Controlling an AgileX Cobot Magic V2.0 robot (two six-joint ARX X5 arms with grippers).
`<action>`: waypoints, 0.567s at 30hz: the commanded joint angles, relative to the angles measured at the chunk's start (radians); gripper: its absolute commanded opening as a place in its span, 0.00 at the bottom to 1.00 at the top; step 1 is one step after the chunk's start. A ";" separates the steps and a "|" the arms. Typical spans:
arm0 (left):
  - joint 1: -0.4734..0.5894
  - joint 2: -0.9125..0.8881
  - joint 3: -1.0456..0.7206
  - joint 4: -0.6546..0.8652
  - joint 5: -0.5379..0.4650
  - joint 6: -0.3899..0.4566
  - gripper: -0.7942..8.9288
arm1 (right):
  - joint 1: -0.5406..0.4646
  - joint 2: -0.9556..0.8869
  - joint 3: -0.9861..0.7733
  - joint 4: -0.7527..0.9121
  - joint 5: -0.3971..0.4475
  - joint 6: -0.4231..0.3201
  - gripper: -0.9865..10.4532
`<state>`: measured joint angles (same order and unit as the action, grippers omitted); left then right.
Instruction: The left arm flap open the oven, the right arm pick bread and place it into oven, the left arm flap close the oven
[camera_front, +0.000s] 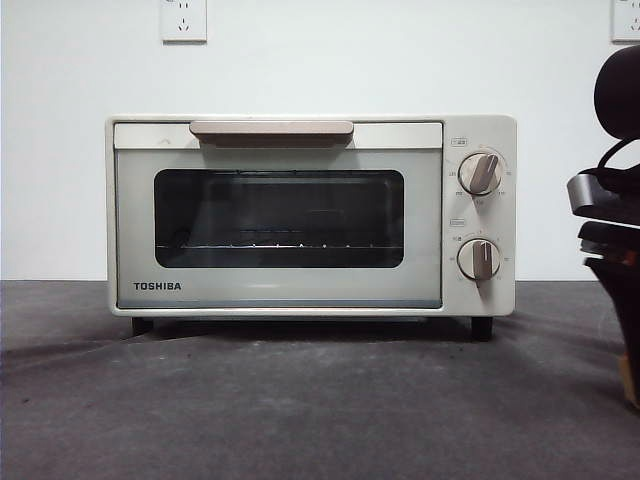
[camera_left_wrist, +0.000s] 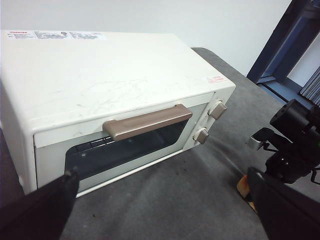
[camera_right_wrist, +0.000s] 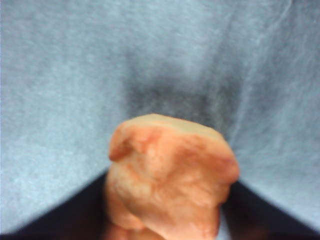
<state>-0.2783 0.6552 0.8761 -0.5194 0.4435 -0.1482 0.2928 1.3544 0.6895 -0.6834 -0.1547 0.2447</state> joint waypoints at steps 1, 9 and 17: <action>-0.004 0.005 0.020 0.010 -0.001 -0.002 0.66 | 0.007 0.019 0.006 0.002 -0.022 0.005 0.20; -0.004 0.006 0.020 0.010 -0.002 -0.002 0.66 | 0.007 -0.078 0.068 -0.104 -0.028 0.005 0.20; -0.004 0.033 0.020 -0.004 -0.003 -0.002 0.66 | 0.007 -0.316 0.094 -0.251 -0.058 0.011 0.20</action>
<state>-0.2783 0.6777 0.8761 -0.5293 0.4431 -0.1478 0.2958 1.0473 0.7662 -0.9318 -0.2108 0.2447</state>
